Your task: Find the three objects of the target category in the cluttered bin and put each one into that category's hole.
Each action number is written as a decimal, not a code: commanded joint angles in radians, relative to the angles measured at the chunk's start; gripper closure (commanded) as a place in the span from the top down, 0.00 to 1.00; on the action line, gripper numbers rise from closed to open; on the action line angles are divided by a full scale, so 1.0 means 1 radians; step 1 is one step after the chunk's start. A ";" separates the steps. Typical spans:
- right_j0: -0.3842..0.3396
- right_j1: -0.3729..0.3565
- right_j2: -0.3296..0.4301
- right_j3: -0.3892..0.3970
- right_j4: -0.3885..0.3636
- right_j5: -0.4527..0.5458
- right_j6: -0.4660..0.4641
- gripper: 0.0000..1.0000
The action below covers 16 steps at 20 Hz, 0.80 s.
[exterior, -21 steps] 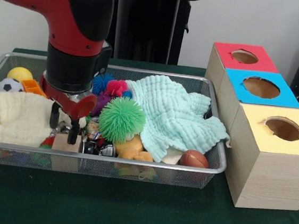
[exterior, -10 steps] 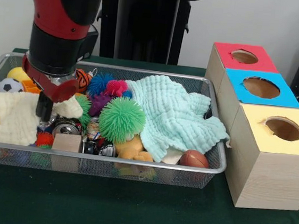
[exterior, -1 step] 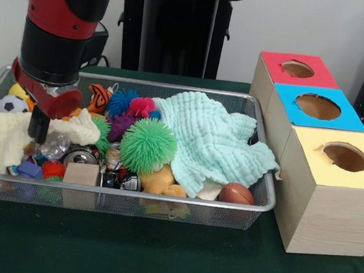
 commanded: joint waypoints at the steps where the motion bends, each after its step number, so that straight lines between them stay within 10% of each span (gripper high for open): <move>1: -0.013 0.035 0.032 0.003 0.003 0.102 -0.041 0.00; 8: 0.026 -0.126 0.034 0.150 0.073 0.255 -0.042 0.00; 16: -0.024 0.054 0.060 0.028 0.090 0.246 0.003 0.00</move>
